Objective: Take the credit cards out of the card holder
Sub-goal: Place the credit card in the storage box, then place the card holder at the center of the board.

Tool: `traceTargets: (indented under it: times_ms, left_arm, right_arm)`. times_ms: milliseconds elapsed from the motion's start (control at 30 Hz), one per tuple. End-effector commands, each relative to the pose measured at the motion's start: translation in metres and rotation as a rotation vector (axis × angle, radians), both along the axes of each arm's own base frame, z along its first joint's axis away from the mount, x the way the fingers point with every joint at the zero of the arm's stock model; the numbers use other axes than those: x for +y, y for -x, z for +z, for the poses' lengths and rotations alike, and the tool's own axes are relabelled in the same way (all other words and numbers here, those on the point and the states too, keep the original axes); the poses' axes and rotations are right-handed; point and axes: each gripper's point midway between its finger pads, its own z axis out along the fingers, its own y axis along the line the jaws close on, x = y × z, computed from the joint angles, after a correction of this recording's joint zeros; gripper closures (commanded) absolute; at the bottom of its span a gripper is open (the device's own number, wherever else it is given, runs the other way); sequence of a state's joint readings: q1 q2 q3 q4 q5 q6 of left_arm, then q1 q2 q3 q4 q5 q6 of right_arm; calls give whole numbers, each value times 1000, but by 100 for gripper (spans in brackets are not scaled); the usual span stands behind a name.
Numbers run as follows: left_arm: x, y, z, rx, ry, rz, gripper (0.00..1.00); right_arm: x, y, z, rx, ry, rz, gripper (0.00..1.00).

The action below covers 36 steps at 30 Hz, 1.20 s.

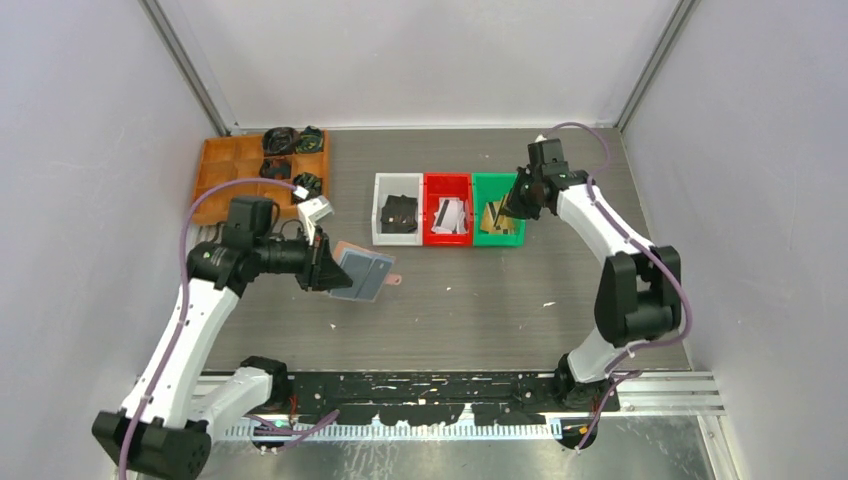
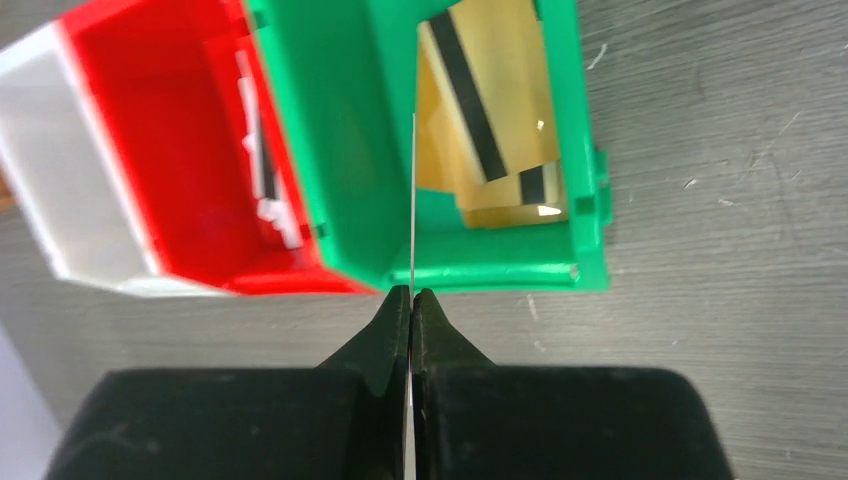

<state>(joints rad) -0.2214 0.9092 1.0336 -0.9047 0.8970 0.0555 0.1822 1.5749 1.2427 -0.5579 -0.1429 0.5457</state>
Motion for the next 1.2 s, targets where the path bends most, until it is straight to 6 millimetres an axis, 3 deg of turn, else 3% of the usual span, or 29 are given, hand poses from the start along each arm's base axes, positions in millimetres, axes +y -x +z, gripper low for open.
traceTargets:
  times_ms: [0,267,433,667,833,1033,1167]
  left_arm:
    - [-1,-1,-18,-57,-96,-146,97]
    - [-13,-13,-78,-60,-400,-372,100]
    - [1,-34,-114,-86,-614,-491,100]
    - [1,-80,-153,-340,-822,-502,100]
    - [5,-110,-167,-544,-1021,-463,99]
    - [5,-109,-167,-483,-1091,-406,83]
    - [-4,-92,-164,-478,-1065,-400,65]
  right_arm:
    - [-10,-33,0,-43,88,-6,99]
    - [7,-62,-24,-20,43,34,99]
    - [15,-70,-33,8,27,81,96]
    - [15,-67,-38,25,40,104,70]
    - [1,-60,-13,-23,95,63,55]
    - [3,-47,44,-148,95,47,45]
    - [7,-33,77,-213,43,49,45]
